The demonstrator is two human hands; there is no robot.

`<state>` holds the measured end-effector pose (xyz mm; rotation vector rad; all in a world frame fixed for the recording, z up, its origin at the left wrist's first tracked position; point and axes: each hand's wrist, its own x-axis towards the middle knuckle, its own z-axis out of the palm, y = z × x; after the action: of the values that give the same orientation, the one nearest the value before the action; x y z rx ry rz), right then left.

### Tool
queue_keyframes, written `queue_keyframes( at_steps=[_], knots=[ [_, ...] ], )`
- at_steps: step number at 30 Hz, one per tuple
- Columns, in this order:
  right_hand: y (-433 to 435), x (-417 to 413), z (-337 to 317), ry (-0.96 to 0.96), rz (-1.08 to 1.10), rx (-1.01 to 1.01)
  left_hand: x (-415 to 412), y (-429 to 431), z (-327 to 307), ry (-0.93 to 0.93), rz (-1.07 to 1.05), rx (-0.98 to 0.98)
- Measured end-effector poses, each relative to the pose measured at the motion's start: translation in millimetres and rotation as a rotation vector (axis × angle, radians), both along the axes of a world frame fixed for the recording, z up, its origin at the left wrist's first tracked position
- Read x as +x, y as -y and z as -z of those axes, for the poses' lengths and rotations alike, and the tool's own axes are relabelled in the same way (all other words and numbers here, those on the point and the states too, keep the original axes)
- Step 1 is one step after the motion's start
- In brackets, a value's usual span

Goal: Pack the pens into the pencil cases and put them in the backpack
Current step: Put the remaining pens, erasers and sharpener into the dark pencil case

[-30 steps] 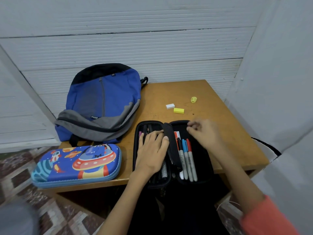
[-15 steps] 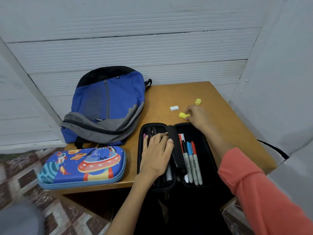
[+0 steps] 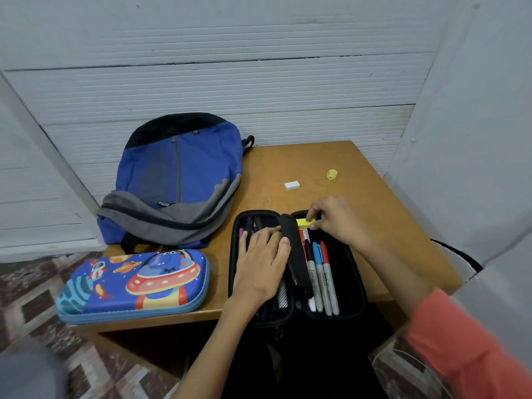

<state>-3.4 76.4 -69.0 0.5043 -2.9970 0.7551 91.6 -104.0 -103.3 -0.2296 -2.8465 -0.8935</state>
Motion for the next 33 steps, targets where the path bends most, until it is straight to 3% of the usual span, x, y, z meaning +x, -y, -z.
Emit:
queue_keyframes(
  at_steps=[6,12,20,29,33],
  knots=[
    [2.8,-9.0,4.4,-0.008,-0.011,0.054,0.5,0.2,0.7,-0.005,0.001,-0.002],
    [9.7,-43.6,-14.9,-0.056,0.079,-0.141,1.0,-0.1,0.4,-0.01,0.005,-0.004],
    [37.4,-97.9,15.1,-0.02,0.007,0.344,3.0,0.0,-1.6,-0.005,0.004,-0.021],
    [3.6,-76.9,10.0,-0.028,0.204,-0.073,2.5,-0.3,-1.1,-0.002,0.009,-0.002],
    [-15.9,-28.4,-16.4,0.121,0.093,-0.322,2.6,-1.2,-1.9,-0.001,0.007,0.0]
  ],
)
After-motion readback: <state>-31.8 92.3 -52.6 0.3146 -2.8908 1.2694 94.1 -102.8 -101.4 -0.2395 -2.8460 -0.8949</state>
